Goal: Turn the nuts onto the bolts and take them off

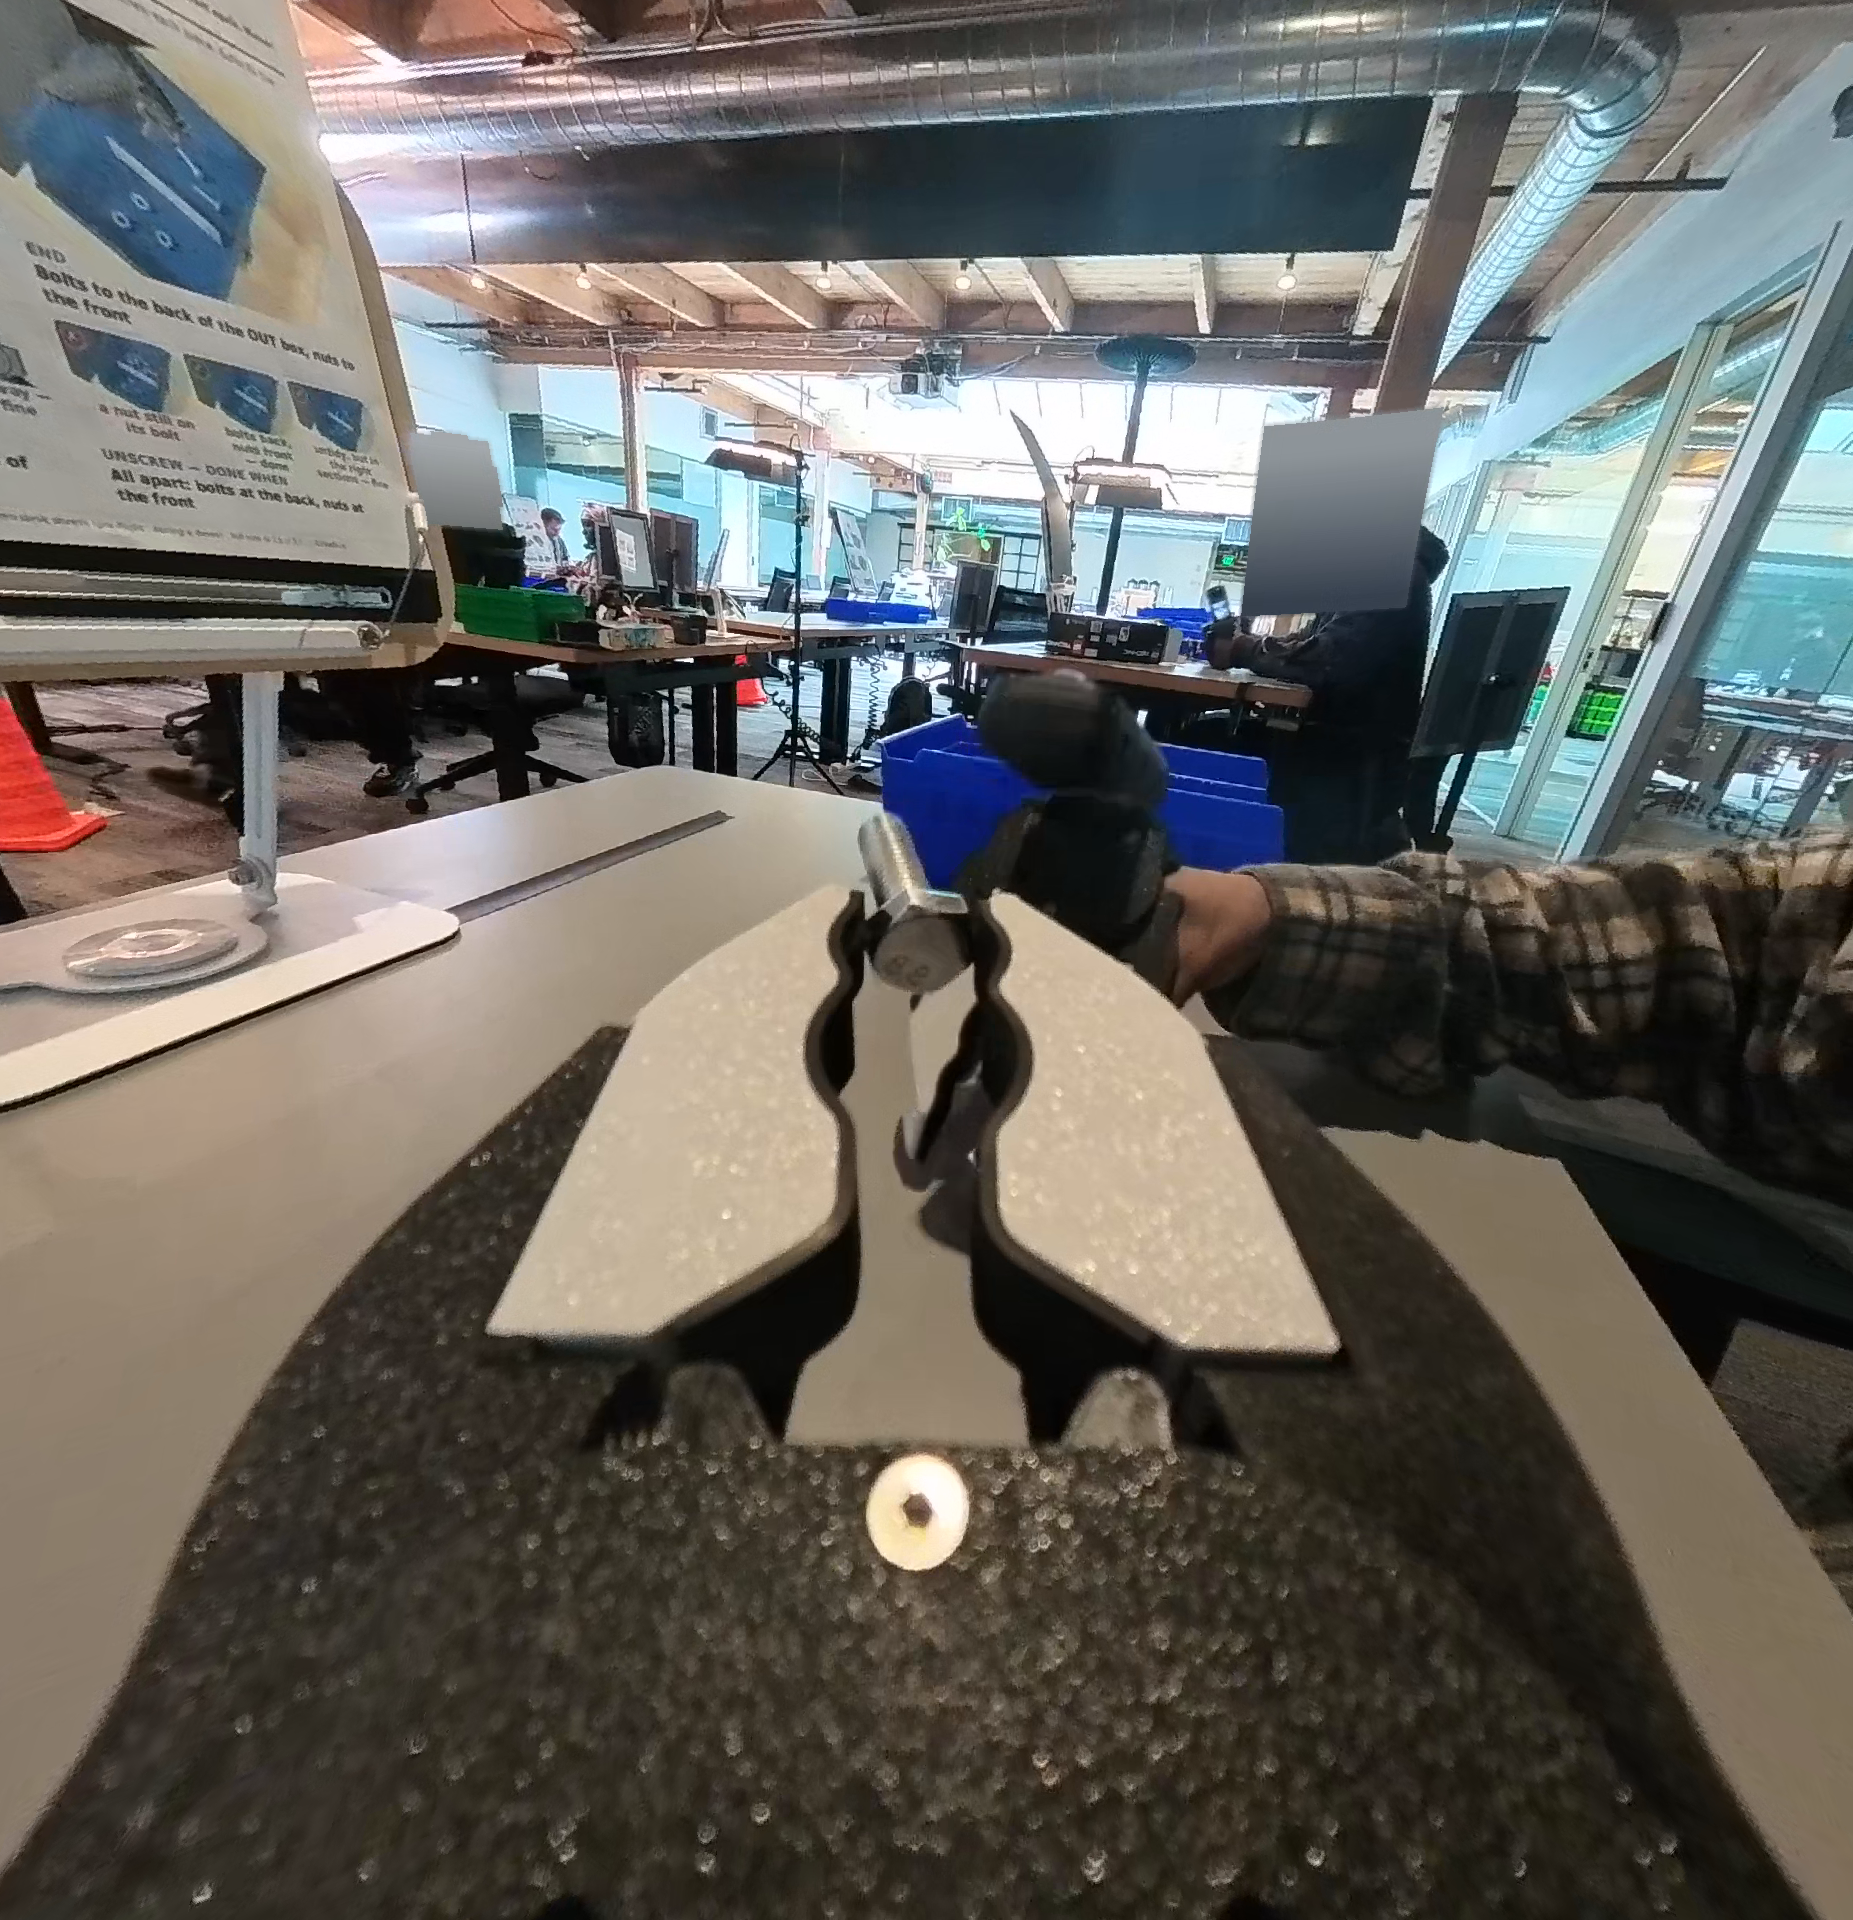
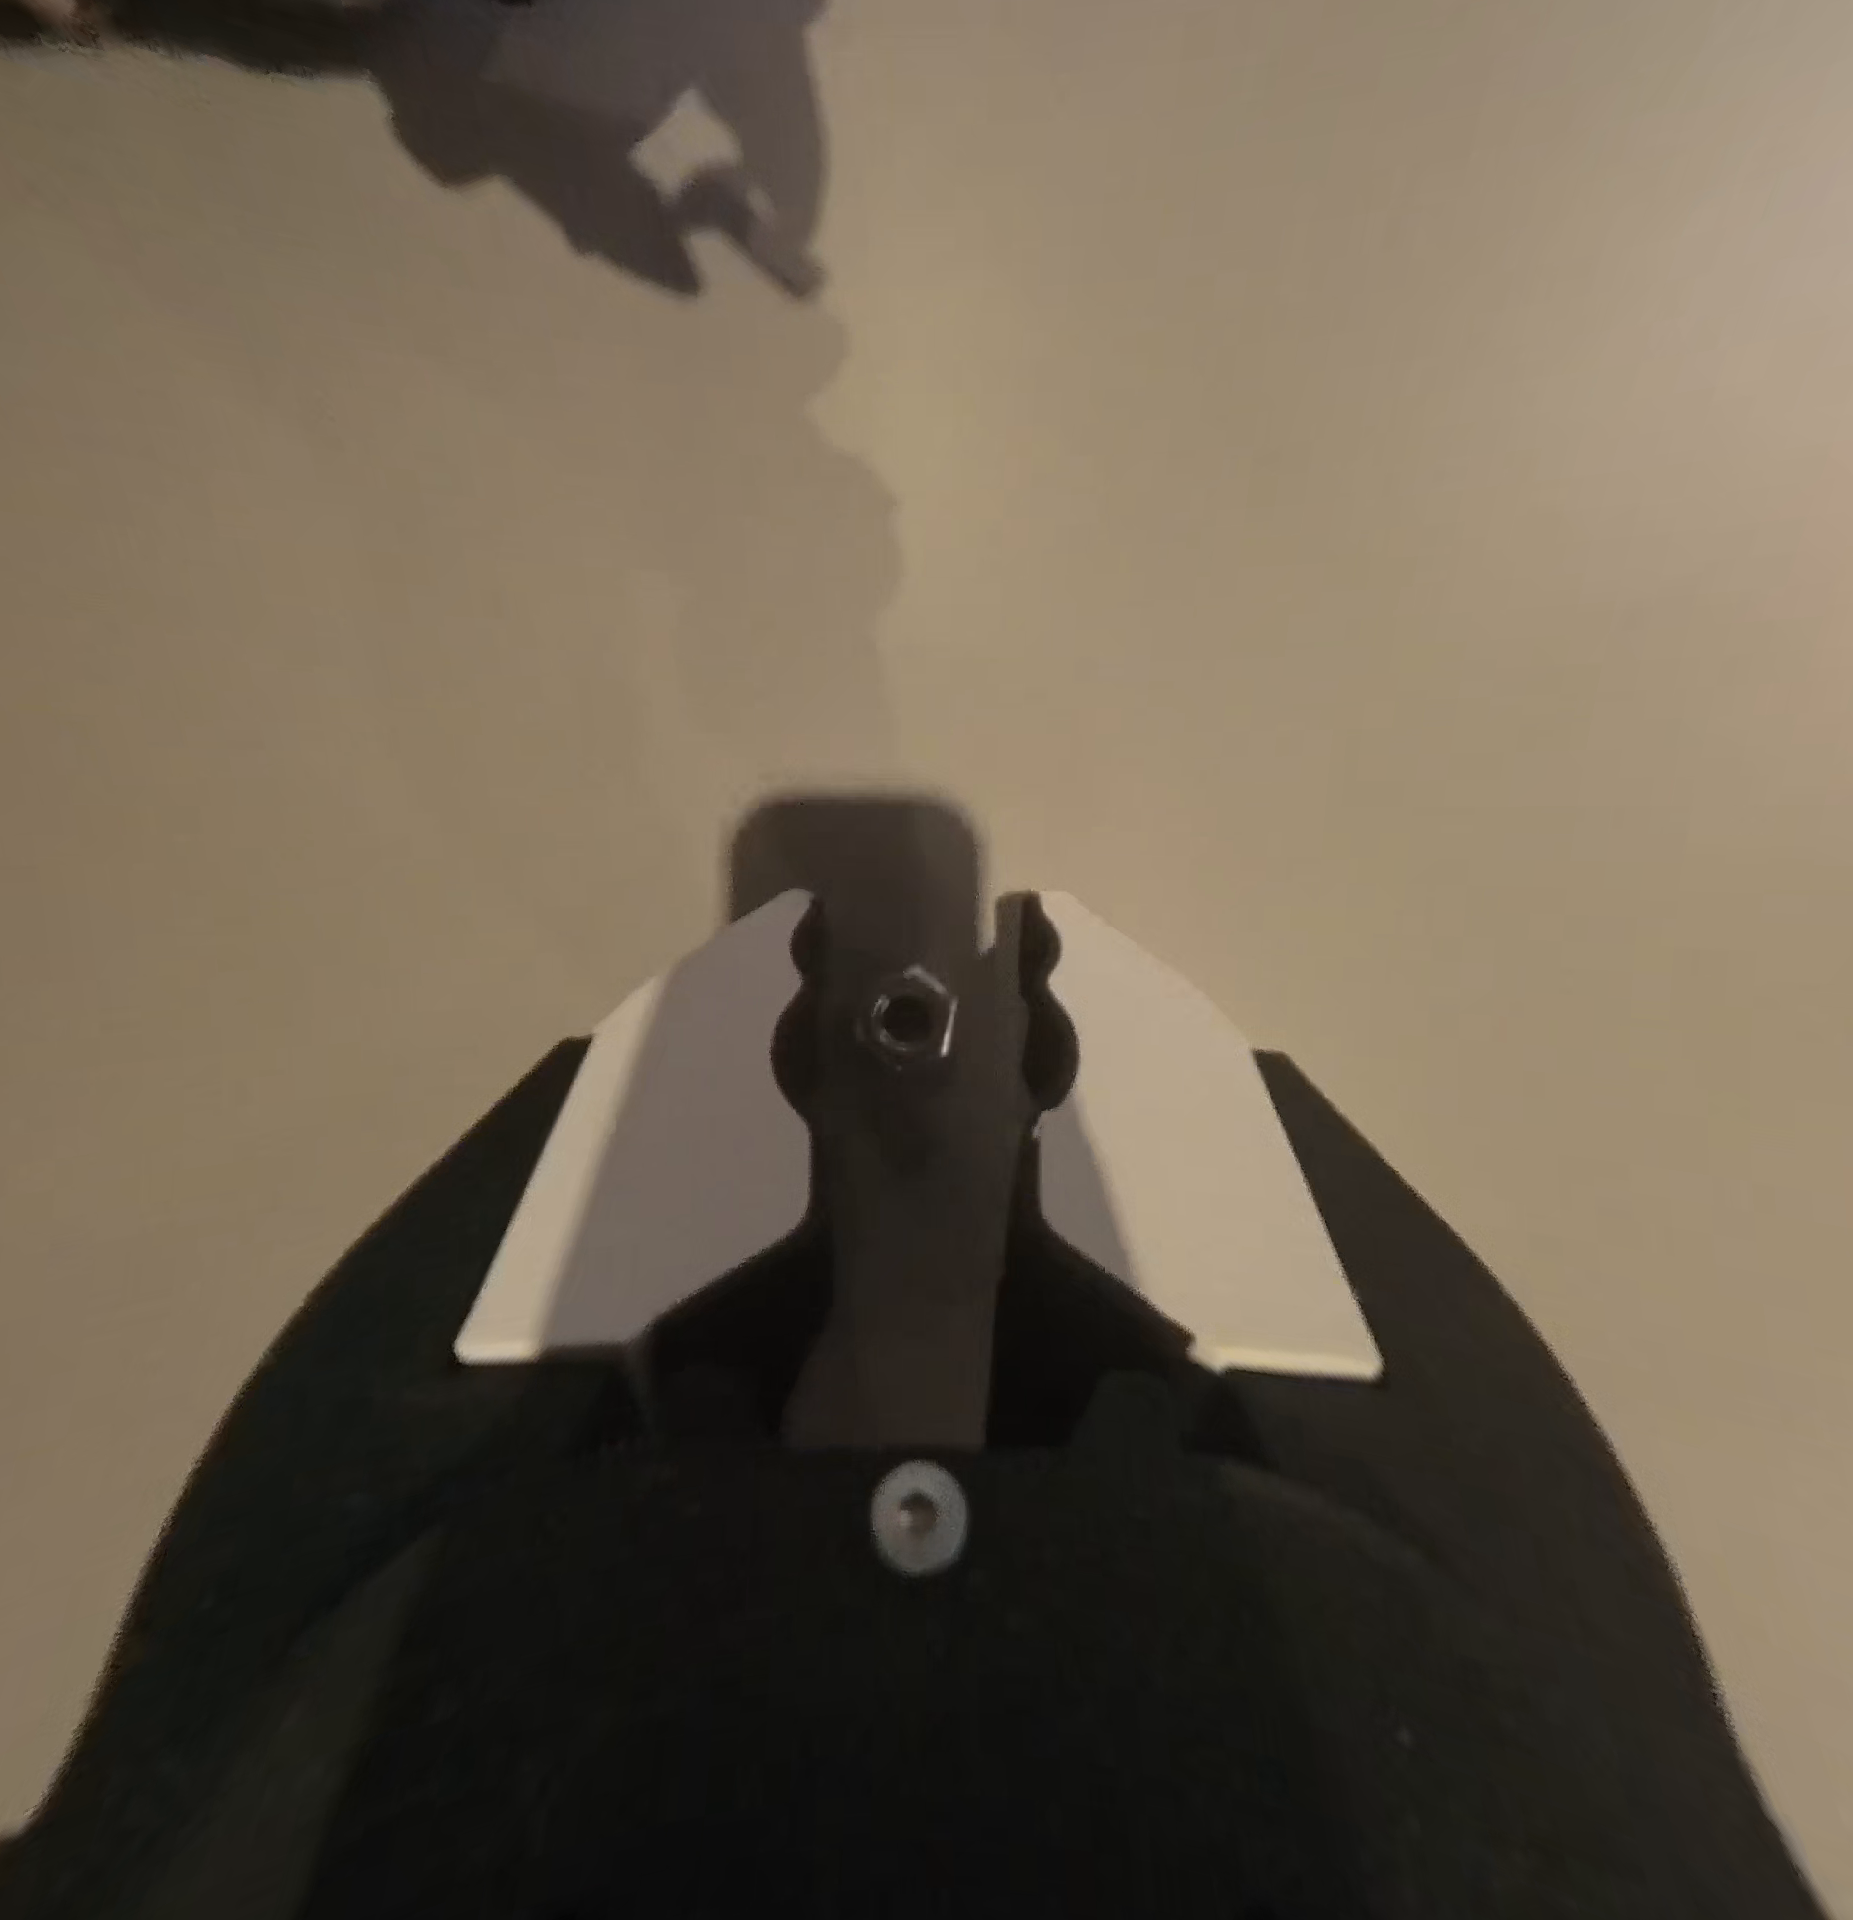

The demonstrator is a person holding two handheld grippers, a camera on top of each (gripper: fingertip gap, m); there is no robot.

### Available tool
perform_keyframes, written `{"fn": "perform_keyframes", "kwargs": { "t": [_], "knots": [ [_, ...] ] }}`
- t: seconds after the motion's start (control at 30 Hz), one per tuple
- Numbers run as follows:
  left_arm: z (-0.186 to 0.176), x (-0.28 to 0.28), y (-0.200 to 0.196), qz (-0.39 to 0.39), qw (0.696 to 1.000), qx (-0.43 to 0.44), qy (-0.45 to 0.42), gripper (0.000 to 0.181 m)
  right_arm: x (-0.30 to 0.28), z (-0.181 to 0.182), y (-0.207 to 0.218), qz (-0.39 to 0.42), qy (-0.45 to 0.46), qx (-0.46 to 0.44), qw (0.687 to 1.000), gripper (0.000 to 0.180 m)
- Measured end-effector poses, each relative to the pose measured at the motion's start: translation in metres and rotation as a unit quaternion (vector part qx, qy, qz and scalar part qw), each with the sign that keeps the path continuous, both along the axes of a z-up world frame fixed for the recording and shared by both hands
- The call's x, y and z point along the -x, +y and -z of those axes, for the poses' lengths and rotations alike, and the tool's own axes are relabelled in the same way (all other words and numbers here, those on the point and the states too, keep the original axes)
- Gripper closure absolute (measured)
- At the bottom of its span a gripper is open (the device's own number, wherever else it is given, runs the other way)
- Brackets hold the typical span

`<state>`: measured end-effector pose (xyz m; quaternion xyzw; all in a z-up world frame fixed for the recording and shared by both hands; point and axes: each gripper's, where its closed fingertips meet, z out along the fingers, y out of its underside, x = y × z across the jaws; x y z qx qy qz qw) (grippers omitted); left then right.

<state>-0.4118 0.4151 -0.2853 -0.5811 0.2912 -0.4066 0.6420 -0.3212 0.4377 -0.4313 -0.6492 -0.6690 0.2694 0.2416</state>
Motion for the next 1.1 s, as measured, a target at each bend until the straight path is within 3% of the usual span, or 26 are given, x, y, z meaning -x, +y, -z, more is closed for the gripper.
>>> {"fn": "perform_keyframes", "kwargs": {
  "t": [0.1,0.2,0.27,0.4,0.5,0.57,0.73,0.87,1.1],
  "knots": [
    [0.001,0.0,0.0,0.0,1.0,0.0,0.001,0.162,0.017,-0.05,0.007,0.048,0.129,0.026,0.99,0.147],
    [0.003,-0.002,0.0,0.003,1.0,0.001,0.003,0.162,0.038,-0.119,0.004,0.087,0.293,0.083,0.949,0.153],
    [0.003,-0.004,-0.001,0.005,1.0,-0.001,0.004,0.162,0.051,-0.144,-0.003,0.096,0.349,0.132,0.923,0.15],
    [0.001,-0.007,-0.005,0.008,1.0,-0.01,0.006,0.162,0.072,-0.151,-0.012,0.102,0.39,0.278,0.872,0.136],
    [-0.003,-0.008,-0.008,0.011,1.0,-0.018,0.005,0.162,0.076,-0.154,-0.015,0.094,0.412,0.411,0.808,0.137],
    [-0.003,-0.009,-0.009,0.016,1.0,-0.02,0.005,0.162,0.078,-0.154,-0.021,0.073,0.411,0.452,0.788,0.14],
    [-0.001,-0.012,-0.01,0.021,0.999,-0.021,0.017,0.162,0.083,-0.156,-0.029,0.046,0.395,0.468,0.789,0.156],
    [0.001,-0.015,-0.012,0.014,0.999,-0.031,0.036,0.162,0.085,-0.155,-0.029,0.055,0.369,0.456,0.808,0.17],
    [0.016,-0.019,-0.005,-0.002,0.997,-0.013,0.081,0.161,0.08,-0.15,-0.026,0.078,0.299,0.287,0.907,0.171]
  ]
}}
